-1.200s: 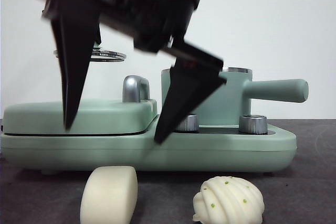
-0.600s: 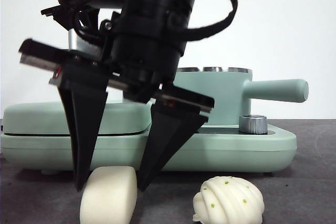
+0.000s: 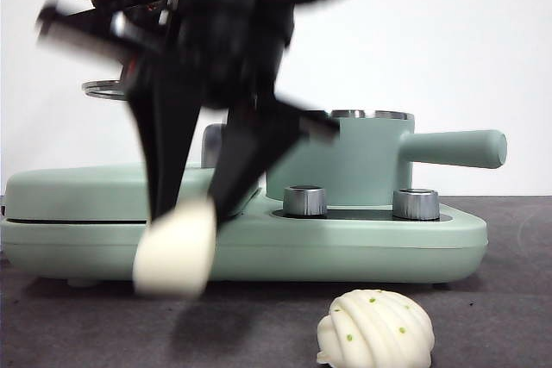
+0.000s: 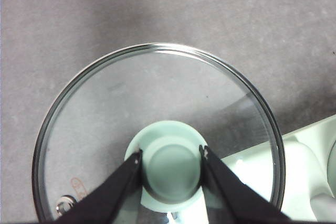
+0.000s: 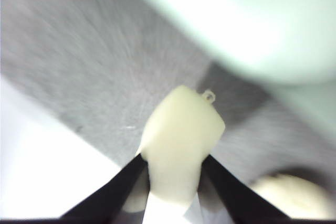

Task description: Put the buns in a small steamer

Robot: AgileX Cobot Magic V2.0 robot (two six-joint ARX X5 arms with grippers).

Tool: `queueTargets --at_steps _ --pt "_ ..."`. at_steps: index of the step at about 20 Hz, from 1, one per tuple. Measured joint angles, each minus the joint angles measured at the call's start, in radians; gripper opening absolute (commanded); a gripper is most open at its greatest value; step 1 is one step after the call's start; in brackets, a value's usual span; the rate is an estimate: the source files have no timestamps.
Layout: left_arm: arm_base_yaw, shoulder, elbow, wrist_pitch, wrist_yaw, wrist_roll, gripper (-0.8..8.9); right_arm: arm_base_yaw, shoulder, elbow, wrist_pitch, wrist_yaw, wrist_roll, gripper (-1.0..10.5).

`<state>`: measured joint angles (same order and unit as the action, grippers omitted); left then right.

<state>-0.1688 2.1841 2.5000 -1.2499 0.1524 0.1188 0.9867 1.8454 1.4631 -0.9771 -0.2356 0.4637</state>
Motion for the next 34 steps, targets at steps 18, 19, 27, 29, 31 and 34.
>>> queueTargets --at_steps 18,19,27,29,31,34 --pt "0.003 0.000 0.000 0.000 0.000 -0.003 0.48 -0.488 0.169 0.621 -0.321 0.046 -0.301 1.2" --pt "0.003 0.000 0.000 0.000 0.000 -0.003 0.48 -0.489 0.185 0.621 -0.319 0.036 -0.304 1.2" --pt "0.003 0.000 0.000 0.000 0.000 -0.003 0.48 -0.485 0.266 0.621 -0.288 0.027 -0.330 1.4" --pt "0.003 0.000 0.000 0.000 0.000 -0.003 0.48 -0.485 0.272 0.621 -0.292 0.027 -0.330 2.2" --pt "0.003 0.000 0.000 0.000 0.000 -0.003 0.48 -0.486 0.278 0.621 -0.295 0.027 -0.330 3.0" --pt "0.003 0.000 0.000 0.000 0.000 -0.003 0.48 -0.486 0.278 0.621 -0.295 0.027 -0.330 3.9"
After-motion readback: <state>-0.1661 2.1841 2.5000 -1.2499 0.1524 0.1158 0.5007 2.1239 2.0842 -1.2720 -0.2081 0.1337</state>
